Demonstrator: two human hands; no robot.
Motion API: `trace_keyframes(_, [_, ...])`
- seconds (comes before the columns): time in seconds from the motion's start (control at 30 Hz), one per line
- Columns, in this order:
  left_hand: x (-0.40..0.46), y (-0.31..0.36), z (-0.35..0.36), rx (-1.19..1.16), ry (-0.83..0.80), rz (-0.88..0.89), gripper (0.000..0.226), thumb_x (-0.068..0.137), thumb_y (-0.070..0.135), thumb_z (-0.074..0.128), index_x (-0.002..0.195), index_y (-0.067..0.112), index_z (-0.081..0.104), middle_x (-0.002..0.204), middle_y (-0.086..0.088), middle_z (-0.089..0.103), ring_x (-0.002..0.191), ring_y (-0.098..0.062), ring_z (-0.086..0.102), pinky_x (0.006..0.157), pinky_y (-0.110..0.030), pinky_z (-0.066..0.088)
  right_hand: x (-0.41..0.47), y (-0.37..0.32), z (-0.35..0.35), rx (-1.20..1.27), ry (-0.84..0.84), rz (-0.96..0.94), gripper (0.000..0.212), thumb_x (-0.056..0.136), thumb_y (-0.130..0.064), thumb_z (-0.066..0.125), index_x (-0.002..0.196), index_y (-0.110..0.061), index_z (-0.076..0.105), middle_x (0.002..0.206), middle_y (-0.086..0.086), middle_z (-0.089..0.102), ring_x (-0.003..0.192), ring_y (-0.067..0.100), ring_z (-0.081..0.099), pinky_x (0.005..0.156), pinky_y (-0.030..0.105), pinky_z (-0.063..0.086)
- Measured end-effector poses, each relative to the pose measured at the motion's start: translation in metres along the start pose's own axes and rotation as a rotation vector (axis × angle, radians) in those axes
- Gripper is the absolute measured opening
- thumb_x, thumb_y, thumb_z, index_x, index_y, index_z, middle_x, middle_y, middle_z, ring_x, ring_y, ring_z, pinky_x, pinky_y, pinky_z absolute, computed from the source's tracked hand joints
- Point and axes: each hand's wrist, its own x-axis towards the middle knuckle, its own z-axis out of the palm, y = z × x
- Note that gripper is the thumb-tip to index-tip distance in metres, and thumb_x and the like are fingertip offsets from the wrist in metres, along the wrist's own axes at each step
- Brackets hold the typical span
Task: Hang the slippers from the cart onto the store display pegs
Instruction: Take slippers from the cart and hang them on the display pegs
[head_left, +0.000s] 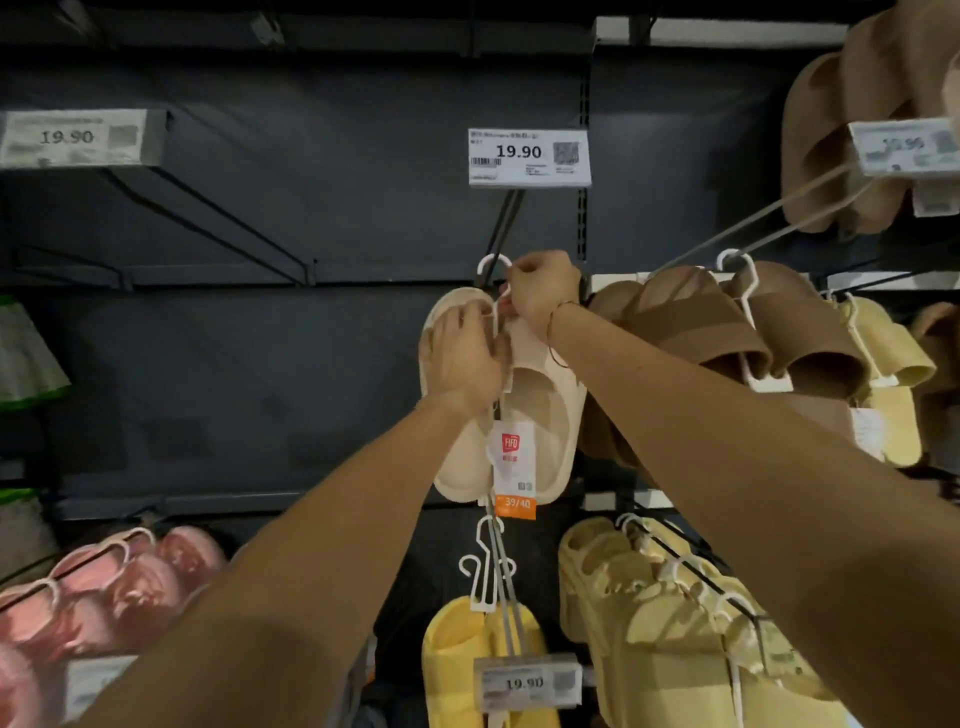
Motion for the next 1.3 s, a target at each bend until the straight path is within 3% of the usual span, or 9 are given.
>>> trace_keyframes(0.13, [-0.011,-0.028,0.032,0.168,-0.17,-0.028,0.047,0.106,0.041,0.033,0.153,0.036,0.028,0.165,-0.003,0.016,0.154,-0.029,0.005,0.119,-0.063,0.009,0.011,0.024,0.014,-0.009,-0.023,-0.018,0.015,0.087,-0.02,0.061,0.076,-0.025,0.069,0.085,0.004,0.075,0.088,0.03,0.07,0.087,0.045,0.057])
trace_keyframes(0.33, [-0.039,-0.049,0.053,0.452,-0.34,0.095,0.064,0.104,0.054,0.03,0.159,0.043,-0.002,0.168,0.001,-0.01,0.153,-0.036,-0.005,0.116,-0.066,0.012,-0.003,0.034,0.024,-0.023,-0.231,-0.011,0.036,0.099,-0.024,0.056,0.13,-0.008,0.05,0.107,0.005,0.058,0.098,0.022,0.055,0.082,0.026,0.04])
trace_keyframes(0.47, [-0.029,-0.053,0.053,0.588,-0.549,0.04,0.062,0.105,0.054,0.023,0.158,0.042,-0.006,0.167,0.0,-0.022,0.153,-0.036,-0.014,0.12,-0.062,0.003,-0.018,0.047,0.037,-0.062,-0.461,0.079,0.049,0.1,-0.028,0.051,0.145,-0.01,0.04,0.131,0.01,0.057,0.117,0.029,0.057,0.098,0.035,0.047])
trace_keyframes(0.57, [-0.032,-0.045,0.048,0.614,-0.62,0.048,0.062,0.105,0.053,0.022,0.16,0.036,-0.001,0.168,-0.005,-0.011,0.154,-0.033,-0.009,0.122,-0.057,0.005,-0.03,0.053,0.04,-0.108,-0.545,0.125,0.051,0.099,-0.035,0.05,0.144,-0.013,0.044,0.129,0.01,0.06,0.115,0.028,0.058,0.105,0.046,0.046])
trace_keyframes(0.73, [-0.053,-0.028,0.025,0.52,-0.484,0.039,0.058,0.105,0.049,0.023,0.157,0.024,0.024,0.164,-0.008,0.017,0.152,-0.027,0.011,0.12,-0.049,0.017,-0.058,0.057,0.027,-0.071,-0.559,0.133,0.064,0.099,-0.044,0.051,0.155,-0.019,0.032,0.147,0.008,0.048,0.129,0.028,0.051,0.107,0.039,0.037])
trace_keyframes(0.83, [-0.073,-0.022,-0.002,0.386,-0.437,0.031,0.052,0.103,0.044,0.033,0.151,0.023,0.036,0.156,-0.005,0.034,0.144,-0.025,0.028,0.114,-0.048,0.026,-0.089,0.057,0.011,-0.053,-0.522,0.121,0.071,0.083,-0.06,0.056,0.144,-0.023,0.048,0.135,0.004,0.058,0.112,0.023,0.06,0.099,0.038,0.048])
trace_keyframes(0.93, [-0.097,-0.012,-0.047,0.372,-0.391,0.056,0.043,0.101,0.042,0.041,0.137,0.021,0.05,0.137,-0.005,0.054,0.125,-0.028,0.049,0.101,-0.045,0.034,-0.131,0.039,-0.011,-0.057,-0.521,0.054,0.042,0.096,-0.049,0.053,0.113,-0.013,0.066,0.105,0.005,0.066,0.097,0.021,0.063,0.089,0.037,0.051])
trace_keyframes(1.1, [-0.156,0.017,-0.129,0.24,-0.357,0.025,0.032,0.1,0.035,0.048,0.127,0.022,0.058,0.114,-0.006,0.065,0.109,-0.03,0.059,0.091,-0.042,0.04,-0.223,-0.002,-0.053,-0.069,-0.605,-0.003,0.029,0.101,-0.038,0.051,0.104,-0.013,0.065,0.102,-0.001,0.066,0.098,0.016,0.06,0.089,0.032,0.045])
trace_keyframes(1.3, [-0.296,0.05,-0.198,-0.034,-0.301,-0.106,0.037,0.097,0.03,0.049,0.132,0.031,0.061,0.111,-0.004,0.071,0.103,-0.026,0.066,0.087,-0.044,0.053,-0.373,-0.02,-0.111,0.05,-0.652,0.121,0.044,0.1,-0.032,0.057,0.139,-0.013,0.053,0.13,-0.002,0.062,0.121,0.013,0.057,0.108,0.034,0.044])
